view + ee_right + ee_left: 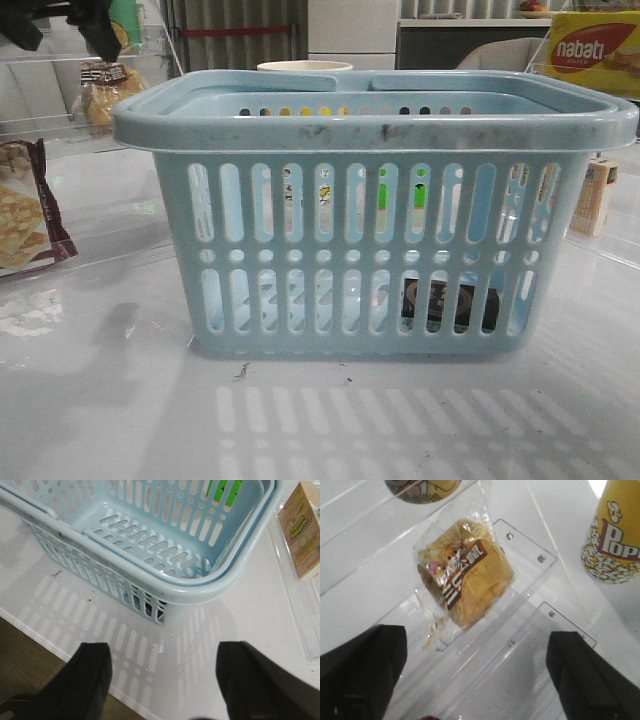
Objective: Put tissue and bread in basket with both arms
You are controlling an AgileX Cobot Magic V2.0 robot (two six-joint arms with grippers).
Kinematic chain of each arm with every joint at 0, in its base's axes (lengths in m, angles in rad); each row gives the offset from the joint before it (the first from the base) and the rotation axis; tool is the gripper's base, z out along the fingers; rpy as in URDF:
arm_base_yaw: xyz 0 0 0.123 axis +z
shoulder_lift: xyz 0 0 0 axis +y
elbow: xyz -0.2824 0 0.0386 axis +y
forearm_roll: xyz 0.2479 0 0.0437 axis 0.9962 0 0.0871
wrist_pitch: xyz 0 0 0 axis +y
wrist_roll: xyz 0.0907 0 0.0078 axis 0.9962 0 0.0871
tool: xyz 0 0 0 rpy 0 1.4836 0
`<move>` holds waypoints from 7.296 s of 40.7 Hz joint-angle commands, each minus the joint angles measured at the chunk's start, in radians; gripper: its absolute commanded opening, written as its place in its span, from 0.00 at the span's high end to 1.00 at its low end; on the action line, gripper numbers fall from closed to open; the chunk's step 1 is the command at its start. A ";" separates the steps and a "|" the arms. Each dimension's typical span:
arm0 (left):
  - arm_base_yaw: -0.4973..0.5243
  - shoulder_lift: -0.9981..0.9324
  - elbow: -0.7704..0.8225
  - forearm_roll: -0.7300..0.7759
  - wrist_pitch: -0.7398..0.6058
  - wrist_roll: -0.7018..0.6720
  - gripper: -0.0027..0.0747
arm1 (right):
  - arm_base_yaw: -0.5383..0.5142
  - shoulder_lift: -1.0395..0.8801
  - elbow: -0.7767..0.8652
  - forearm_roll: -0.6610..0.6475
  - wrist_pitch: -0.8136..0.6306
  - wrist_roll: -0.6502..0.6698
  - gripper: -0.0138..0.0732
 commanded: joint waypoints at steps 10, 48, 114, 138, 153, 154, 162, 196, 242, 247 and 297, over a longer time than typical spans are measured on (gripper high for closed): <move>-0.001 0.129 -0.127 0.059 -0.232 -0.004 0.17 | 0.000 -0.005 -0.025 -0.012 -0.065 -0.011 0.21; -0.033 -0.165 -0.136 0.064 0.074 -0.004 0.85 | 0.000 -0.005 -0.025 -0.012 -0.065 -0.011 0.21; -0.512 -0.814 0.476 -0.098 0.092 0.122 0.24 | 0.000 -0.005 -0.025 -0.012 -0.065 -0.011 0.21; -0.512 -1.055 0.729 0.077 0.217 -0.111 0.24 | 0.000 -0.005 -0.024 -0.012 -0.064 -0.011 0.21; -0.512 -1.047 0.729 0.075 0.219 -0.111 0.66 | 0.000 -0.005 -0.024 -0.012 -0.032 -0.011 0.43; -0.512 -1.047 0.729 0.075 0.219 -0.111 0.71 | 0.000 -0.005 -0.024 -0.012 -0.027 -0.011 0.48; -0.512 -1.047 0.729 0.075 0.217 -0.092 0.85 | 0.000 -0.005 -0.024 -0.012 -0.021 -0.011 0.74; -0.439 -1.113 0.750 0.099 0.178 -0.092 0.85 | 0.000 -0.005 -0.024 -0.012 -0.020 -0.011 0.78; 0.107 -1.831 1.564 0.014 -0.588 -0.092 0.85 | 0.000 -0.005 -0.024 -0.012 -0.020 -0.011 0.78; 0.105 -1.829 1.564 0.014 -0.588 -0.092 0.85 | 0.000 -0.005 -0.024 -0.012 -0.020 -0.011 0.78; 0.105 -1.829 1.564 0.014 -0.588 -0.092 0.85 | -0.317 -0.378 0.339 -0.075 -0.378 -0.014 0.78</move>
